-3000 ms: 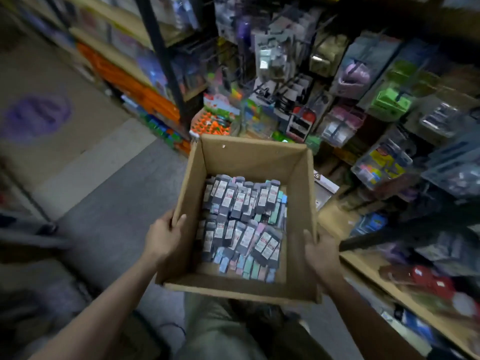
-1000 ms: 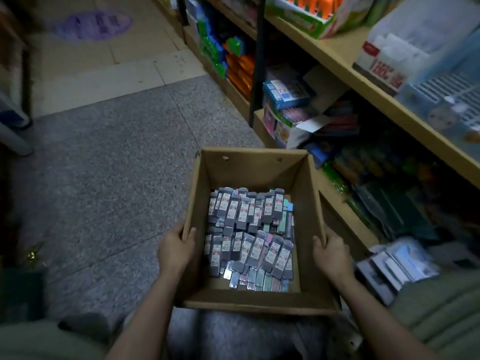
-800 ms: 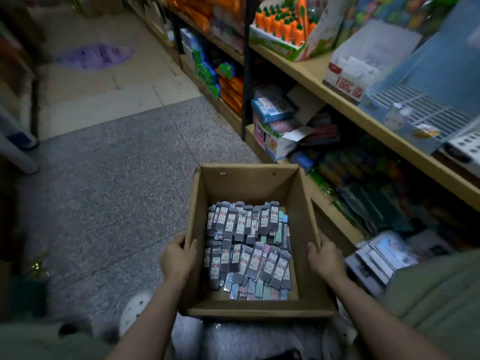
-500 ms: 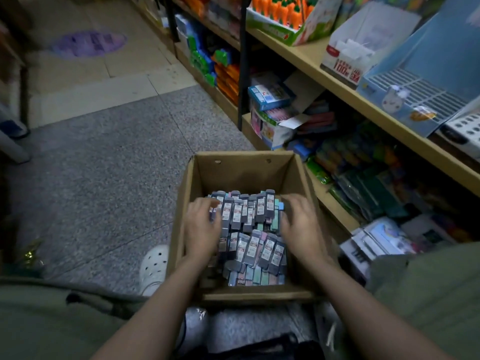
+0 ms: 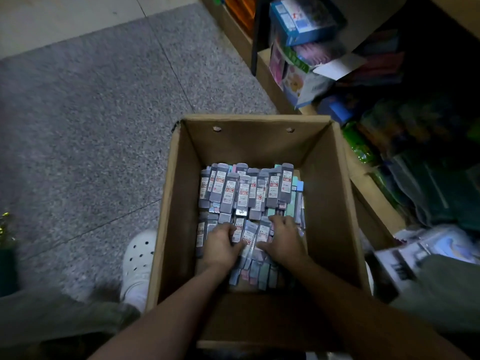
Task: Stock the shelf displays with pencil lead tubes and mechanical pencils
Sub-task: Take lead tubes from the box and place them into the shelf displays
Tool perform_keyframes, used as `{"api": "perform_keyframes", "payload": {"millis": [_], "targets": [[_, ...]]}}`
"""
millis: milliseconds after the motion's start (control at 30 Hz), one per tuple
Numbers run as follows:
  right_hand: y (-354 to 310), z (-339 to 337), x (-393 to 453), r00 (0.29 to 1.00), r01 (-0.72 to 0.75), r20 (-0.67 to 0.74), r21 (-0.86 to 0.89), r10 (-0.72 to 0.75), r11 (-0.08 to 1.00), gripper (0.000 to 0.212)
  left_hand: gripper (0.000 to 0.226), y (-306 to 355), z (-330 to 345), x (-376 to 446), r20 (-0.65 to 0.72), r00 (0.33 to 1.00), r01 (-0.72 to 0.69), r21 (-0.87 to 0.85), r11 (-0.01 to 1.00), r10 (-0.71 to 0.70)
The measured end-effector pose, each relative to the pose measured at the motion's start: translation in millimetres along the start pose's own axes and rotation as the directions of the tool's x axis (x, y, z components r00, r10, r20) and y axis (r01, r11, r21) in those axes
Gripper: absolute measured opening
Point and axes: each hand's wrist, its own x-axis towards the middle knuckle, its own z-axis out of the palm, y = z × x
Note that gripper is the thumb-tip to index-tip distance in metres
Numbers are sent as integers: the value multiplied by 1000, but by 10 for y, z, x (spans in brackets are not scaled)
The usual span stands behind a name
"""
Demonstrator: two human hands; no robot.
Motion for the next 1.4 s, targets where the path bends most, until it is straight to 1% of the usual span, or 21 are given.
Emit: {"api": "perform_keyframes", "payload": {"millis": [100, 200, 267, 367, 433, 500, 567, 633, 667, 700, 767, 833, 867, 967, 1033, 1100, 1233, 1267, 1333, 1367, 1400], "targets": [[17, 79, 70, 999, 2, -38, -96, -6, 995, 83, 44, -9, 71, 22, -47, 996, -73, 27, 997, 74], [11, 92, 98, 998, -11, -56, -69, 7, 998, 79, 40, 7, 94, 55, -67, 993, -97, 22, 995, 99], [6, 93, 76, 997, -17, -70, 56, 20, 998, 70, 31, 17, 81, 80, -75, 993, -85, 6, 996, 86], [-18, 68, 3, 994, -10, -97, 317, 43, 948, 43, 9, 12, 51, 92, -78, 995, -59, 26, 998, 61], [-32, 19, -55, 993, -3, -109, 432, 55, 902, 30, 10, 8, 25, 92, -65, 997, -28, 28, 999, 29], [-43, -64, -118, 989, 13, -135, 484, 61, 875, 27, 11, 39, -23, 78, -52, 999, -1, -35, 999, -1], [-73, -166, -176, 987, 42, -152, 575, 57, 817, 28, 12, 112, -78, 71, -35, 999, 28, -202, 979, -35], [-141, -294, -221, 985, 55, -159, 641, 62, 765, 30, 19, 221, -143, 32, 50, 997, 67, -409, 910, -51], [-180, -358, -237, 984, 62, -165, 659, 64, 749, 30, 19, 277, -179, 14, 106, 993, 89, -474, 876, -43], [-217, -415, -253, 983, 76, -172, 682, 58, 727, 30, 19, 339, -221, -6, 154, 988, 102, -509, 855, -26], [-278, -523, -286, 983, 99, -179, 723, 47, 684, 30, 28, 461, -314, -38, 210, 978, 114, -562, 819, 8], [-315, -616, -330, 984, 93, -170, 749, 55, 656, 29, 34, 556, -410, -67, 253, 968, 170, -653, 738, 1], [-322, -654, -355, 984, 88, -166, 759, 60, 646, 28, 32, 582, -455, -77, 289, 957, 213, -697, 685, -5], [-347, -762, -436, 982, 104, -181, 762, 57, 639, 28, 13, 614, -597, -123, 358, 934, 288, -776, 562, 15], [-374, -829, -497, 979, 133, -200, 767, 37, 628, 27, 20, 625, -683, -173, 377, 926, 319, -800, 508, 13], [-408, -889, -555, 977, 160, -212, 777, 14, 608, 28, 22, 656, -736, -242, 394, 919, 327, -802, 500, 31], [-464, -988, -636, 977, 177, -214, 778, -10, 603, 26, 19, 740, -762, -333, 343, 937, 235, -752, 616, 61], [-475, -1008, -648, 977, 178, -213, 777, -14, 604, 25, 21, 769, -764, -346, 356, 929, 226, -761, 608, 100], [-495, -1035, -666, 975, 188, -222, 772, -20, 607, 24, 26, 836, -767, -385, 421, 886, 258, -797, 546, 196], [-503, -1044, -675, 973, 197, -231, 765, -25, 613, 25, 29, 859, -769, -404, 438, 867, 258, -802, 539, 237], [-508, -1049, -682, 970, 207, -241, 753, -32, 625, 26, 34, 866, -765, -402, 444, 856, 232, -788, 571, 266]]}}
